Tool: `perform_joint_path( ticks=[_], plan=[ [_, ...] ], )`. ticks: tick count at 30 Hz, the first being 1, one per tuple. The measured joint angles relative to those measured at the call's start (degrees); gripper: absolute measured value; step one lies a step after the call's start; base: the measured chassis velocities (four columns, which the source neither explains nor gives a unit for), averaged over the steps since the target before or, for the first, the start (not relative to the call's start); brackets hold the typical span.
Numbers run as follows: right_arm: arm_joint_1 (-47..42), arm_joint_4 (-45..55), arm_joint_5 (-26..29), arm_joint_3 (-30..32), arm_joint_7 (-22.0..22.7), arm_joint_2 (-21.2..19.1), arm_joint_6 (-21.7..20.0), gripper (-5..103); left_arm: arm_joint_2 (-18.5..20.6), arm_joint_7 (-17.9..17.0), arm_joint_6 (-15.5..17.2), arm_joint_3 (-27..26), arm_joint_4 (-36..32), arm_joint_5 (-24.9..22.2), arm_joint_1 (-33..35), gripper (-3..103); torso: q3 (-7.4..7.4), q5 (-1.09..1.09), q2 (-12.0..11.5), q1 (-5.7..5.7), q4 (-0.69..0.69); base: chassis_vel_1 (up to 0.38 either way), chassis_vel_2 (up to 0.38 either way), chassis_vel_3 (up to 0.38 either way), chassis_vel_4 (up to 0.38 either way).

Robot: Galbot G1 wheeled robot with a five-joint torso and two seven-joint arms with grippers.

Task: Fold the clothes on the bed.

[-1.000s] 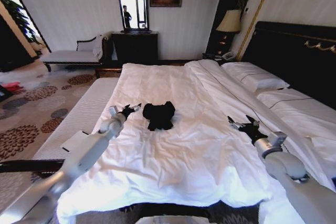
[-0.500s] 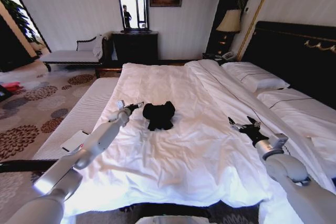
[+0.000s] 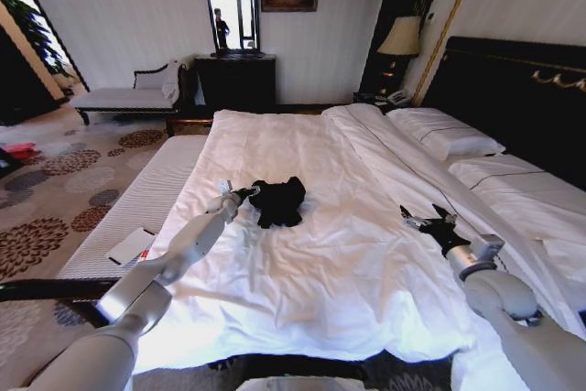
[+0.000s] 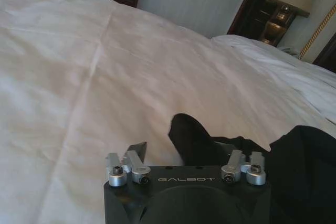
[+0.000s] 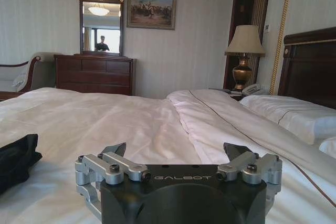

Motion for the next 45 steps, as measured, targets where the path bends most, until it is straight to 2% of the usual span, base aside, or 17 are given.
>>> perform_joint_path(
  ticks=[3, 5, 8, 12, 14, 15, 18, 25, 28, 30, 33, 34, 35, 37, 41, 43, 45],
  plan=[
    [-0.5, 0.0, -0.2, 0.2, -0.1, 0.2, 0.1, 100, -1.8, 0.4, -0.6, -0.8, 2.0, 0.8, -0.4, 57, 0.0, 0.0, 0.0, 0.0, -0.01, 0.0, 0.0, 0.0, 0.0],
    [-0.5, 0.0, -0.2, 0.2, -0.1, 0.3, 0.1, 100, -1.9, 0.4, -0.7, -0.9, 2.3, 0.9, -0.5, 57, 0.0, 0.0, 0.0, 0.0, 0.0, 0.0, 0.0, 0.0, 0.0],
    [-0.6, 0.0, -0.7, 0.2, -0.1, 0.4, 0.1, 100, -2.7, 0.8, -1.1, -1.0, 3.6, 1.0, -1.3, 40, 0.0, 0.0, 0.0, 0.0, -0.01, 0.0, 0.0, 0.0, 0.0],
    [-0.5, 0.0, -0.9, 0.0, -0.1, 0.5, 0.1, 100, -2.6, 0.7, -1.2, -1.1, 3.3, 1.0, -1.4, 29, 0.0, 0.0, 0.0, 0.0, 0.0, 0.0, 0.0, 0.0, 0.0],
    [-0.4, 0.0, -0.9, -0.1, -0.1, 0.5, 0.1, 100, -2.2, 0.6, -1.2, -1.3, 2.7, 0.9, -1.3, 19, 0.0, 0.0, 0.0, 0.0, 0.0, 0.0, 0.0, 0.0, 0.0],
    [-0.4, 0.0, -0.9, -0.1, -0.1, 0.5, 0.1, 100, -2.2, 0.6, -1.2, -1.3, 2.7, 0.9, -1.3, 19, 0.0, 0.0, 0.0, 0.0, 0.0, 0.0, 0.0, 0.0, 0.0],
    [-0.2, -0.2, -0.9, -0.3, 0.2, 0.4, 0.0, 100, -1.7, 0.3, -1.2, -1.3, 2.4, 0.8, -0.8, 3, 0.0, -0.01, 0.0, 0.0, 0.0, 0.0, 0.0, 0.0, 0.0],
    [1.2, -0.8, 1.6, -1.3, 0.5, -0.7, -0.9, 100, -1.3, -0.2, -1.1, -1.4, 0.8, 0.8, 0.0, 0, 0.0, 0.0, 0.0, 0.0, -0.01, 0.0, 0.0, 0.0, 0.0],
    [4.2, -1.4, 6.9, -2.9, 0.6, -3.6, -3.0, 100, -0.8, -0.5, -1.1, -1.1, -0.4, 0.9, 0.5, 0, 0.0, 0.01, 0.0, 0.0, -0.03, 0.0, 0.0, 0.0, 0.0],
    [10.6, -3.2, 15.3, -7.2, 0.9, -8.0, -6.6, 100, -0.2, -0.7, -1.0, -0.8, -1.6, 0.9, 1.0, 0, 0.0, -0.02, 0.0, 0.0, -0.01, 0.0, 0.0, 0.0, 0.0],
    [15.7, -4.9, 19.4, -11.1, 1.0, -9.7, -8.5, 100, 0.2, -0.8, -1.0, -0.8, -2.3, 0.9, 1.4, 0, 0.0, -0.01, 0.0, 0.0, -0.01, 0.0, 0.0, 0.0, 0.0],
    [23.9, -7.5, 23.2, -17.6, 0.9, -11.0, -10.1, 100, 0.8, -1.0, -1.0, -0.9, -3.4, 0.9, 1.9, 0, 0.0, -0.01, 0.0, 0.0, 0.0, 0.0, 0.0, 0.0, 0.0],
    [29.0, -9.5, 24.2, -22.1, 0.5, -11.3, -10.4, 100, 1.3, -1.2, -1.0, -0.9, -4.2, 0.9, 2.3, 0, 0.0, -0.03, 0.0, 0.0, 0.0, 0.0, 0.0, 0.0, 0.0],
    [32.0, -10.9, 24.5, -25.1, 0.2, -11.3, -10.5, 100, 1.6, -1.2, -1.0, -0.9, -4.6, 0.8, 2.5, 0, 0.0, -0.02, 0.0, 0.0, 0.01, 0.0, 0.0, 0.0, 0.0],
    [53.4, -21.2, 24.4, -46.0, -1.4, -7.4, -10.6, 100, 3.2, -1.6, -0.9, -1.0, -7.4, 0.6, 3.6, 0, 0.01, -0.05, 0.0, 0.01, 0.03, 0.0, 0.0, 0.0, 0.0],
    [55.4, -22.5, 24.2, -48.3, -1.7, -6.5, -10.6, 100, 3.4, -1.7, -0.9, -1.1, -7.9, 0.5, 3.7, 0, 0.01, -0.03, 0.0, 0.01, 0.02, 0.0, 0.0, 0.0, 0.0],
    [62.3, -27.9, 23.2, -56.1, -2.6, -2.1, -10.5, 100, 4.4, -1.9, -0.9, -1.1, -9.4, 0.0, 4.3, 0, 0.02, -0.01, 0.0, 0.02, 0.02, 0.0, 0.0, 0.0, 0.0]
  ],
)
